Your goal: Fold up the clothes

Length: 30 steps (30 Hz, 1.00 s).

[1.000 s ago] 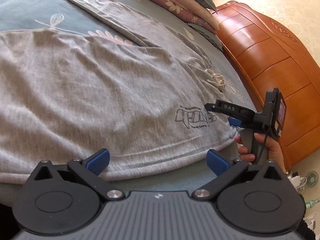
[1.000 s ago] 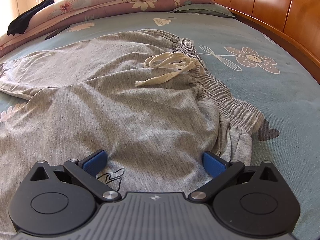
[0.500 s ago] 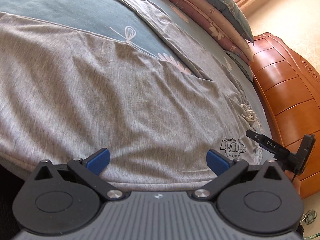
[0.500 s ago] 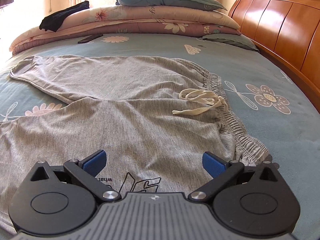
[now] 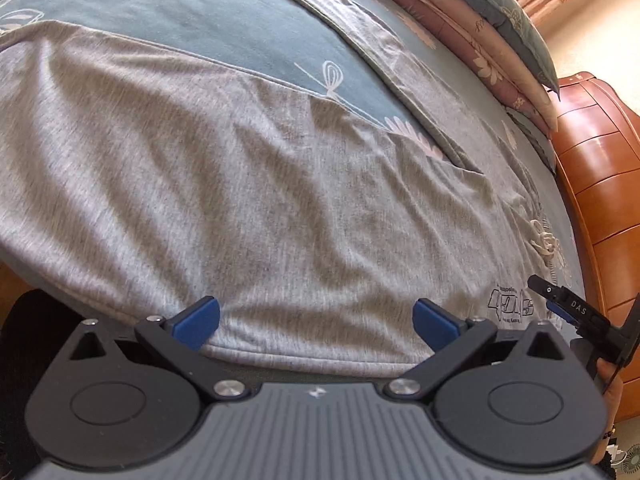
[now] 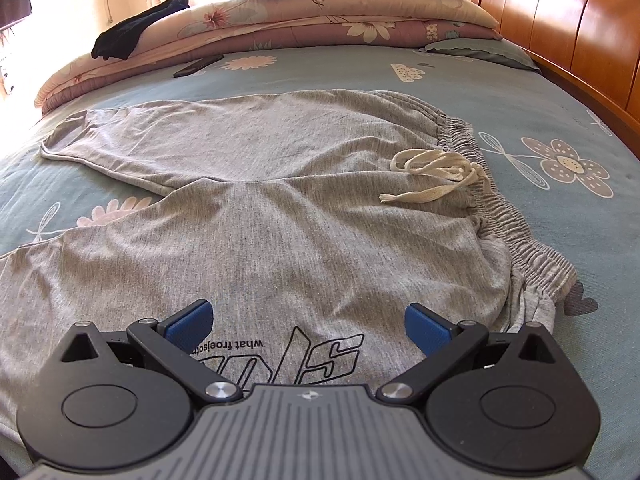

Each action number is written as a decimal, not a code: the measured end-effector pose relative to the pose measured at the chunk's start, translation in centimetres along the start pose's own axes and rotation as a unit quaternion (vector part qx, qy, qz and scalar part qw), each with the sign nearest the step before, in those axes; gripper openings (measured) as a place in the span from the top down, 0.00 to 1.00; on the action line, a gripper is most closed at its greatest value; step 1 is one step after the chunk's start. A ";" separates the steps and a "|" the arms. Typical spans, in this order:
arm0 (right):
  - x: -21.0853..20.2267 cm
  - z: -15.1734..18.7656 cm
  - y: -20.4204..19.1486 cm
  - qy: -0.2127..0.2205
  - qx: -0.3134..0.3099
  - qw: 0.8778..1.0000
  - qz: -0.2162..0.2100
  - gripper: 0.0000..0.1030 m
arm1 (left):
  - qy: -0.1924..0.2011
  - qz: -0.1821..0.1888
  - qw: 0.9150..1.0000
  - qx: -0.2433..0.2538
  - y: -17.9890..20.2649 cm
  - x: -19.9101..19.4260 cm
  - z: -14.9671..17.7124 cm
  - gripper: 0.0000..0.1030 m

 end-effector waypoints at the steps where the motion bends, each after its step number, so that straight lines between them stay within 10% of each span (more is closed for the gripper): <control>1: 0.1 0.1 -0.1 -0.002 -0.003 1.000 0.002 0.00 | -0.001 -0.007 1.000 0.002 0.0 -0.3 -0.2 0.01; 12: 1.8 1.8 -2.5 -0.034 -0.048 0.998 0.010 0.00 | 0.075 -0.012 0.997 0.029 -0.6 0.3 -9.6 0.01; 22: 1.7 2.2 -2.3 -0.018 -0.052 0.998 0.007 0.00 | 0.066 -0.106 0.992 -0.024 -6.8 -1.1 -8.9 0.01; 30: 1.6 2.3 -2.5 -0.010 -0.054 0.998 0.013 0.00 | 0.072 -0.012 0.997 0.019 -2.3 -0.4 -10.1 0.01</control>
Point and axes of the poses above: each gripper's, at about its wrist camera, not at the fingertips, and x roughly the way its jaws point, y to its right, z to its underside, the point moved 4 cm from there along x, roughly the way its jaws point, and after that the axes turned 14 degrees about z, right-handed, at the moved point
